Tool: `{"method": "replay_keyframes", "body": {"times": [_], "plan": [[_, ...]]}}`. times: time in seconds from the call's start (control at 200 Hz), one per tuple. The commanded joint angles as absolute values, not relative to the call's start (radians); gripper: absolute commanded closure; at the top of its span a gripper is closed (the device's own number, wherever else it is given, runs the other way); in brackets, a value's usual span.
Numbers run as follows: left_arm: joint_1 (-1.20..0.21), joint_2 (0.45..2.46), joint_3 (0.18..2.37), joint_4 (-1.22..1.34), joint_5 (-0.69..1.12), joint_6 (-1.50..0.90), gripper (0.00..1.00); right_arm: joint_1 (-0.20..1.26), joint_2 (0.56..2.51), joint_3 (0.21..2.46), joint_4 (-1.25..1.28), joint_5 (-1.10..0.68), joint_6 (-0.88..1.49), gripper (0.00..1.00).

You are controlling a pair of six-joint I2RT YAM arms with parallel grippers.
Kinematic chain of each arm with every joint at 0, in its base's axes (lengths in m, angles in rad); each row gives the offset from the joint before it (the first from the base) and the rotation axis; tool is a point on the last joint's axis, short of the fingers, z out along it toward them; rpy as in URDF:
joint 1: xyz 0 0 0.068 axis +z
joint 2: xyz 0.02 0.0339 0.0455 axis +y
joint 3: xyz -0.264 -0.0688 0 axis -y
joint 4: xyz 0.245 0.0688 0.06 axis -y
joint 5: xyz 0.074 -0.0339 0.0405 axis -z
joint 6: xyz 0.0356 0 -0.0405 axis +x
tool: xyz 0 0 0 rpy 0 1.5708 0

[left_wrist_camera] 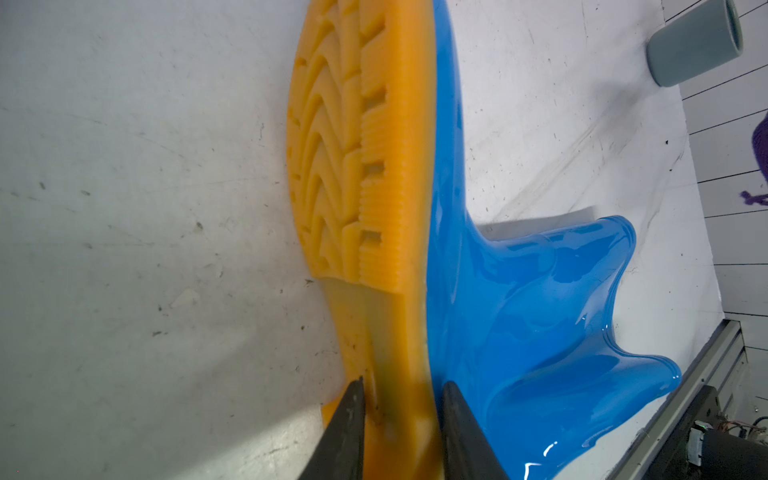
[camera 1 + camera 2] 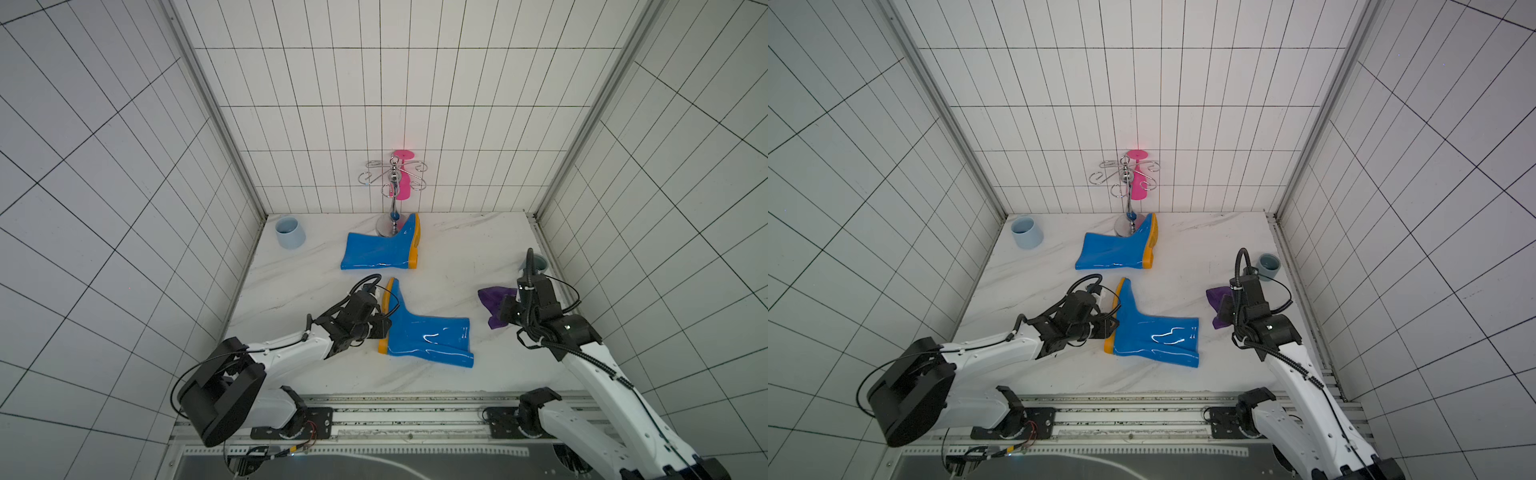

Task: Wipe the rubber boots with a cloth
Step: Wipe the dirt off the rubber boot.

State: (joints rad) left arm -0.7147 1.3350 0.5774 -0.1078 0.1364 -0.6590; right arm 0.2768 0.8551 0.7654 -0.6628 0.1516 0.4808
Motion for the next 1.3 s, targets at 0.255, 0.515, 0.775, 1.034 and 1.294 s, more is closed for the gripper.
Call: {"method": "replay_keyframes", "body": {"times": [0.255,0.515,0.775,1.034,1.294], "plan": [[-0.755,1.363,0.546,-0.149,0.184,-0.717,0.81,0.769,0.949,0.869,-0.596,0.324,0.736,1.0],[-0.755,1.365,0.539,-0.14,0.195,-0.697,0.82,1.019,1.151,0.891,-0.453,0.435,0.843,1.0],[-0.755,1.377,0.528,-0.117,0.201,-0.687,0.82,1.069,1.35,0.973,-0.313,0.456,0.796,1.0],[-0.753,1.393,0.529,-0.109,0.206,-0.686,0.83,1.072,1.421,1.015,-0.191,0.393,0.75,1.0],[-0.753,1.407,0.519,-0.092,0.204,-0.693,0.83,1.077,1.509,0.925,-0.099,0.258,0.805,1.0]]}}
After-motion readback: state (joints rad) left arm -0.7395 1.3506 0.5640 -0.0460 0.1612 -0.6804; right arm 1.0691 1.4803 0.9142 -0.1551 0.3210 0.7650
